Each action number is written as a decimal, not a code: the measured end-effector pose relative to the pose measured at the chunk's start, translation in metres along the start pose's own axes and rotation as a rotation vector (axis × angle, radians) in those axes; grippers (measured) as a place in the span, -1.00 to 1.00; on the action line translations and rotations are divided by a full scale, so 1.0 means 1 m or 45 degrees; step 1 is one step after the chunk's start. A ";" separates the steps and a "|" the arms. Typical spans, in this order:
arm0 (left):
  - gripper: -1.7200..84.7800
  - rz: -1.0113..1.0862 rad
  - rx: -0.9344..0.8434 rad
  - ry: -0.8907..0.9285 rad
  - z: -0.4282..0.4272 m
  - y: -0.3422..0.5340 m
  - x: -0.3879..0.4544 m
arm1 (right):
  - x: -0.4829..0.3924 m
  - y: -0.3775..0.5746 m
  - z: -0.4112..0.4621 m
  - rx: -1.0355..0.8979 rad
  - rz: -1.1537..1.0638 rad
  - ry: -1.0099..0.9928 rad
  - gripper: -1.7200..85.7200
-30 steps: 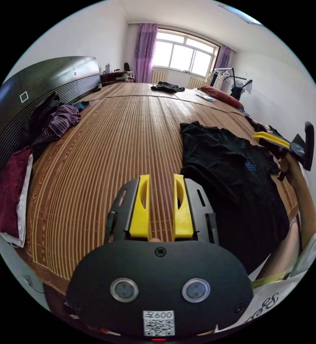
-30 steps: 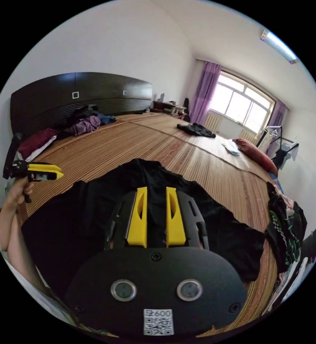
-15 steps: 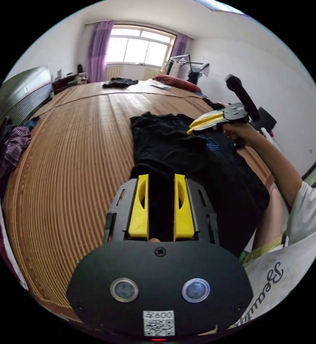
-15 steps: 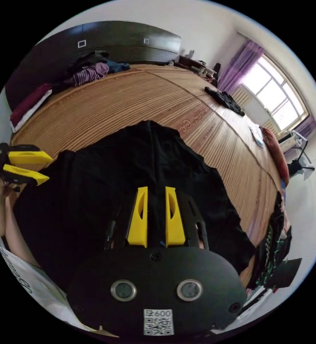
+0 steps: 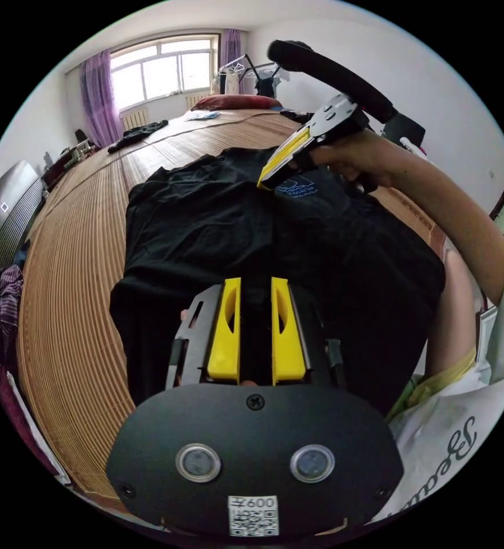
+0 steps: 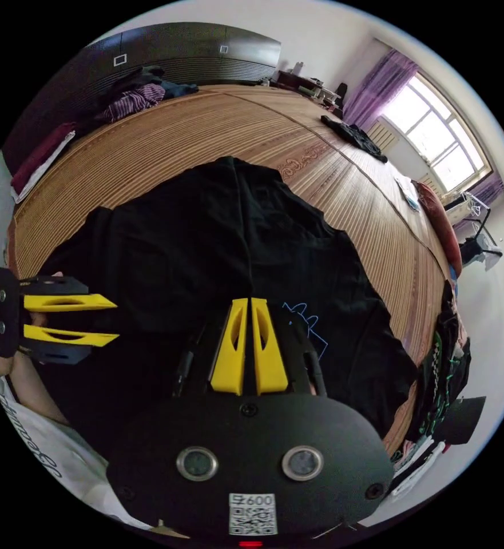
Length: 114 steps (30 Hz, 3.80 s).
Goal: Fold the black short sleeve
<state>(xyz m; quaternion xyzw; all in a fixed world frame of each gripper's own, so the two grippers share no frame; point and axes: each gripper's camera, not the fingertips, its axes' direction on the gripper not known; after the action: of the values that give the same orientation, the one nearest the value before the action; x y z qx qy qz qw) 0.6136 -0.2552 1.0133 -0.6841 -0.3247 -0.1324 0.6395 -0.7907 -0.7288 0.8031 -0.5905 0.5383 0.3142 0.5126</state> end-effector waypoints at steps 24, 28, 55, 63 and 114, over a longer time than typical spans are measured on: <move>-0.66 -0.533 0.182 0.513 -0.090 0.003 -0.202 | 0.117 -0.093 -0.065 0.316 -0.067 -0.401 -0.79; -0.67 -0.568 0.202 0.448 -0.095 -0.009 -0.214 | 0.128 -0.143 -0.025 0.193 -0.119 -0.480 -0.84; -0.72 -0.491 0.267 0.223 -0.074 -0.070 -0.169 | 0.077 -0.184 -0.018 0.333 -0.328 -0.420 -0.98; -0.92 -0.504 -0.091 0.264 -0.044 -0.077 -0.149 | 0.055 -0.191 -0.018 0.292 -0.304 -0.263 -0.98; -0.95 -0.550 0.195 -0.077 -0.063 -0.028 -0.112 | 0.176 -0.055 -0.315 0.193 0.462 0.265 -0.79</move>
<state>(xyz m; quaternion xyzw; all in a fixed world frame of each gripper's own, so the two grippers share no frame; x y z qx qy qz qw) 0.5264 -0.3474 0.9775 -0.5520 -0.4916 -0.2205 0.6364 -0.7563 -1.0874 0.7430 -0.4729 0.7078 0.2976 0.4322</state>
